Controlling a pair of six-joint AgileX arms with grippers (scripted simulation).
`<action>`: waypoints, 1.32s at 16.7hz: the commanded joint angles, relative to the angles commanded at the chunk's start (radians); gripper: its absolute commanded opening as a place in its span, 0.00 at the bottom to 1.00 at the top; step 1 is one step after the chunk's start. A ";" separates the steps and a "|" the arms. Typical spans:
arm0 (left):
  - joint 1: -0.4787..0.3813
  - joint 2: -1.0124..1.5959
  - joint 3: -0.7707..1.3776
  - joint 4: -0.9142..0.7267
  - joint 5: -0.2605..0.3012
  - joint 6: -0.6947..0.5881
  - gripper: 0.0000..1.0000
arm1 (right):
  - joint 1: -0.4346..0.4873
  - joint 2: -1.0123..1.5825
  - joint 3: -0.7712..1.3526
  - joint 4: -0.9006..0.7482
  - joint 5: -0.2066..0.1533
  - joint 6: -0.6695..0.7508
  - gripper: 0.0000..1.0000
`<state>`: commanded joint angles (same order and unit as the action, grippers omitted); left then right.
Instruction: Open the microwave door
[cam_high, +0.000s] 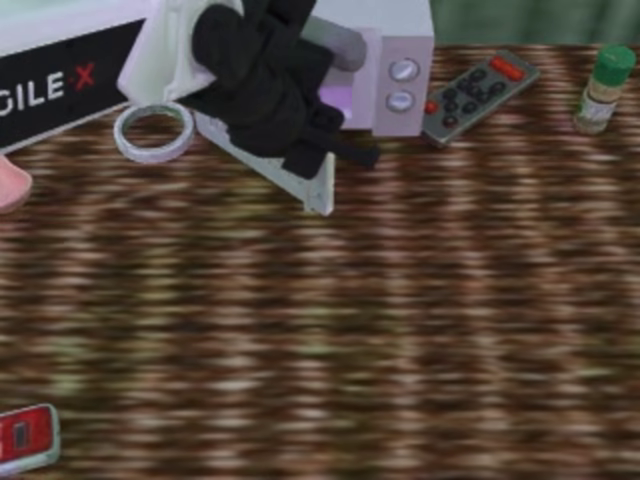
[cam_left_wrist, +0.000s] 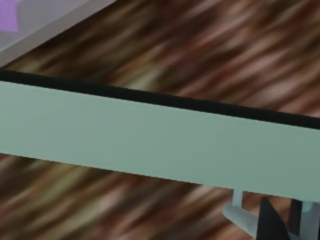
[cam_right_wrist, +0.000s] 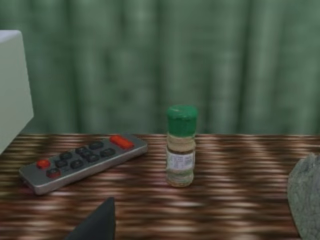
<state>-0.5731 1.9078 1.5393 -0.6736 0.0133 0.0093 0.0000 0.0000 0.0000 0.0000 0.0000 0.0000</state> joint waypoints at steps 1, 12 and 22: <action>0.001 -0.002 -0.002 0.000 0.002 0.003 0.00 | 0.000 0.000 0.000 0.000 0.000 0.000 1.00; 0.051 -0.066 -0.083 0.013 0.073 0.142 0.00 | 0.000 0.000 0.000 0.000 0.000 0.000 1.00; 0.051 -0.066 -0.083 0.013 0.073 0.142 0.00 | 0.000 0.000 0.000 0.000 0.000 0.000 1.00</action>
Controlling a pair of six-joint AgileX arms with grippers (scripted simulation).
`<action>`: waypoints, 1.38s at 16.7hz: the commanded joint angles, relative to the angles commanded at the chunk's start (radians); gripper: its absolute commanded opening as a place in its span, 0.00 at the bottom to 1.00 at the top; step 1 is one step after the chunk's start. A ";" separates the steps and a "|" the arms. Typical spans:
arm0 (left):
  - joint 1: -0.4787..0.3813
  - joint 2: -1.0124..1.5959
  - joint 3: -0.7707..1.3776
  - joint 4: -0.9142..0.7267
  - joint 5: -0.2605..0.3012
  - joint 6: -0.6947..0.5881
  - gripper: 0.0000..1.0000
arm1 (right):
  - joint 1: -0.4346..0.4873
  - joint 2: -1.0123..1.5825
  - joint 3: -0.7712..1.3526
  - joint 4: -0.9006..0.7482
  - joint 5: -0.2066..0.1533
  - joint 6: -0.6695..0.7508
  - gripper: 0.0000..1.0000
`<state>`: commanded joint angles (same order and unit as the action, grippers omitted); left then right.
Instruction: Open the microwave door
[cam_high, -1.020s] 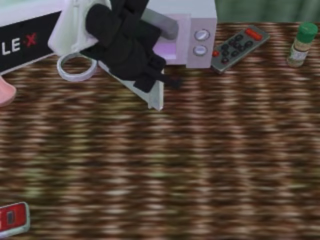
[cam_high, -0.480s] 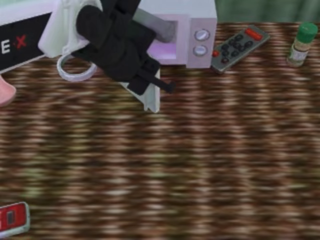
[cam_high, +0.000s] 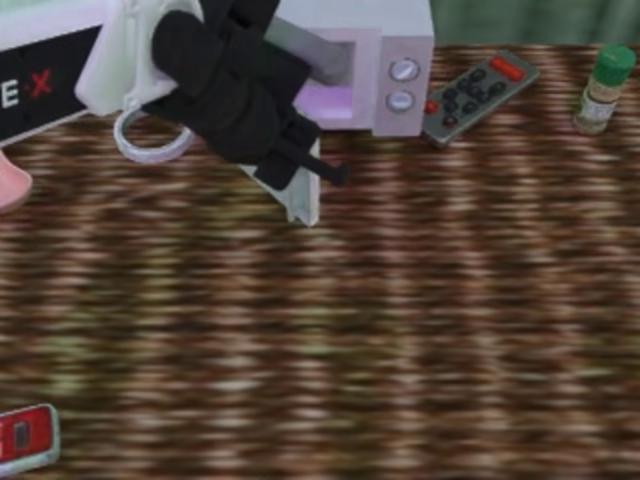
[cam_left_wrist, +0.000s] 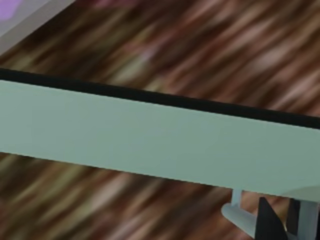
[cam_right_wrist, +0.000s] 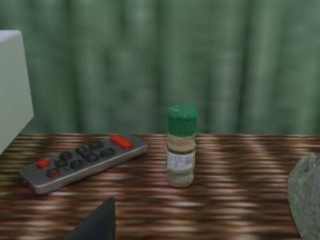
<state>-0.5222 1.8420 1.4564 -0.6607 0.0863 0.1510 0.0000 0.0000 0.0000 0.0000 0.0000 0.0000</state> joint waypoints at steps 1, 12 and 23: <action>0.000 0.000 0.000 0.000 0.000 0.000 0.00 | 0.000 0.000 0.000 0.000 0.000 0.000 1.00; -0.005 0.001 -0.001 0.000 0.007 -0.004 0.00 | 0.000 0.000 0.000 0.000 0.000 0.000 1.00; 0.056 -0.052 -0.062 -0.010 0.086 0.154 0.00 | 0.000 0.000 0.000 0.000 0.000 0.000 1.00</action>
<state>-0.4659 1.7904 1.3943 -0.6704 0.1727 0.3049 0.0000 0.0000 0.0000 0.0000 0.0000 0.0000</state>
